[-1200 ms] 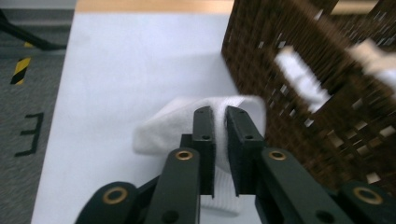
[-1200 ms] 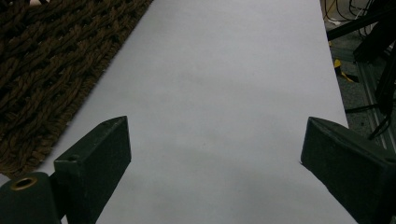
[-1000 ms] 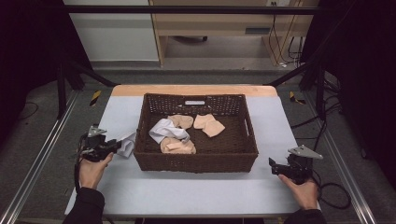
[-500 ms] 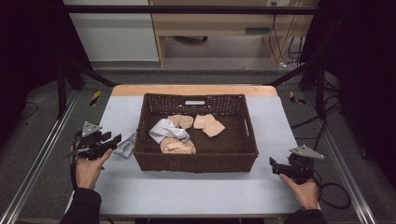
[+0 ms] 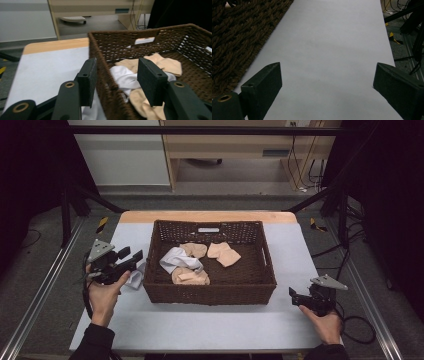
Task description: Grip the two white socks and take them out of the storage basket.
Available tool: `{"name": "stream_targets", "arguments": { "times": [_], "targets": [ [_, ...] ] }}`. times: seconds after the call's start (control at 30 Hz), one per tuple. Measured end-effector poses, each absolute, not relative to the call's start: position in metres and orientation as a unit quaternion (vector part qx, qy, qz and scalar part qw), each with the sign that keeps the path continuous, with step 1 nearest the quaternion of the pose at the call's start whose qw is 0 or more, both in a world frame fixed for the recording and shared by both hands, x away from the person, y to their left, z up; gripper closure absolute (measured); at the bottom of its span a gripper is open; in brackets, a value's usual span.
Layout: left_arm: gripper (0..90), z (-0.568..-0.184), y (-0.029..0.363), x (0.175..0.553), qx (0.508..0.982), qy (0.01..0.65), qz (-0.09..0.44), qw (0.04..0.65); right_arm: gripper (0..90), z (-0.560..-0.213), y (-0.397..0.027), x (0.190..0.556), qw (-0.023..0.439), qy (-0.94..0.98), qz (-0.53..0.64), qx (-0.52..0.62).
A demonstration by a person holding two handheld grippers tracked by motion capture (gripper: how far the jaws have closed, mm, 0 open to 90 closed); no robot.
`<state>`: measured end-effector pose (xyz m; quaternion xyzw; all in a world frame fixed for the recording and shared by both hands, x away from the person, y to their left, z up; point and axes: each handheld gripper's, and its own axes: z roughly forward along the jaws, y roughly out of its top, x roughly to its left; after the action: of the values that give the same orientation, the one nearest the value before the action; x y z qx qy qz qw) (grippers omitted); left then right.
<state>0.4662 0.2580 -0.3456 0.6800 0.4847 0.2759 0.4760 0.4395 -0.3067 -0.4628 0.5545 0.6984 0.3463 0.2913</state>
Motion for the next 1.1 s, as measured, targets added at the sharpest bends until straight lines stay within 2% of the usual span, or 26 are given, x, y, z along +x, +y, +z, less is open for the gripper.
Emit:
{"name": "stream_targets", "arguments": {
  "times": [0.4, 0.67, 1.1],
  "targets": [
    [46.9, -0.329, 0.218, 0.482, 0.688, 0.462, 0.270, 0.491, 8.4, -0.463, -0.307, 0.441, 0.296, 0.698, 0.345, 0.554],
    [46.0, -0.323, 0.175, 0.504, 0.705, 0.442, 0.266, 0.487, 8.4, -0.462, -0.307, 0.441, 0.296, 0.698, 0.345, 0.553],
    [42.3, -0.345, 0.137, 0.539, 0.734, 0.443, 0.260, 0.444, 8.3, -0.463, -0.306, 0.442, 0.296, 0.699, 0.345, 0.552]
  ]
}}
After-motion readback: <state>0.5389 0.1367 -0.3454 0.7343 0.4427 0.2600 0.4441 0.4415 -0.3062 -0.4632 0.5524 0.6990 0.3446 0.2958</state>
